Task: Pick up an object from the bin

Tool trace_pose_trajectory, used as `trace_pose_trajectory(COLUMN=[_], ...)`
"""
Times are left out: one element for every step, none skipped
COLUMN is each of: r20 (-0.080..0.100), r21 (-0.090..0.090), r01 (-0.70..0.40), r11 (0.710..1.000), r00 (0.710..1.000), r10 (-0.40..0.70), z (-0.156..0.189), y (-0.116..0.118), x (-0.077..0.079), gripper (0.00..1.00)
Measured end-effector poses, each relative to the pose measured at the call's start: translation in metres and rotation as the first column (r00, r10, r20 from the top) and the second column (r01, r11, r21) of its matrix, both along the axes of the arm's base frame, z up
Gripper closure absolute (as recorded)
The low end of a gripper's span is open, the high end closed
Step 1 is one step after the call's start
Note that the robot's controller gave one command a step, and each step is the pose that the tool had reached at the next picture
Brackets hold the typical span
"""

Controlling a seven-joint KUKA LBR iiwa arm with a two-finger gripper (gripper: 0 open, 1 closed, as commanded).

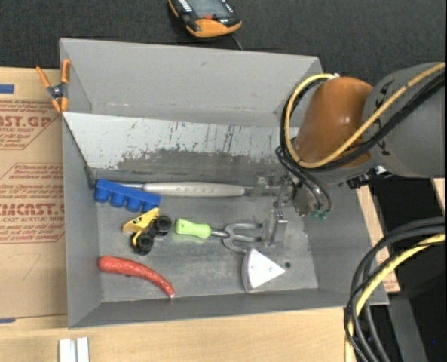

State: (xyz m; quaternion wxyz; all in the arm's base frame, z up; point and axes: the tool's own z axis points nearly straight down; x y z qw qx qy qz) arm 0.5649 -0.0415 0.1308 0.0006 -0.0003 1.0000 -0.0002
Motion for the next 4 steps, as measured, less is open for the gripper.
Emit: trace_pose_trajectory(r20=[0.0, 0.013, -0.005, 0.01], r21=[0.001, 0.0, 0.001, 0.001], r01=[-0.062, 0.026, -0.042, 0.034], r11=[0.998, 1.0, 0.999, 0.999], r00=[0.998, 1.0, 0.999, 0.999], r10=[0.062, -0.026, 0.042, -0.034], z=[-0.061, -0.012, -0.055, -0.059], y=[0.033, 0.038, 0.034, 0.046], x=[0.004, 0.001, 0.001, 0.006], gripper=[0.0, 0.0, 0.0, 0.0])
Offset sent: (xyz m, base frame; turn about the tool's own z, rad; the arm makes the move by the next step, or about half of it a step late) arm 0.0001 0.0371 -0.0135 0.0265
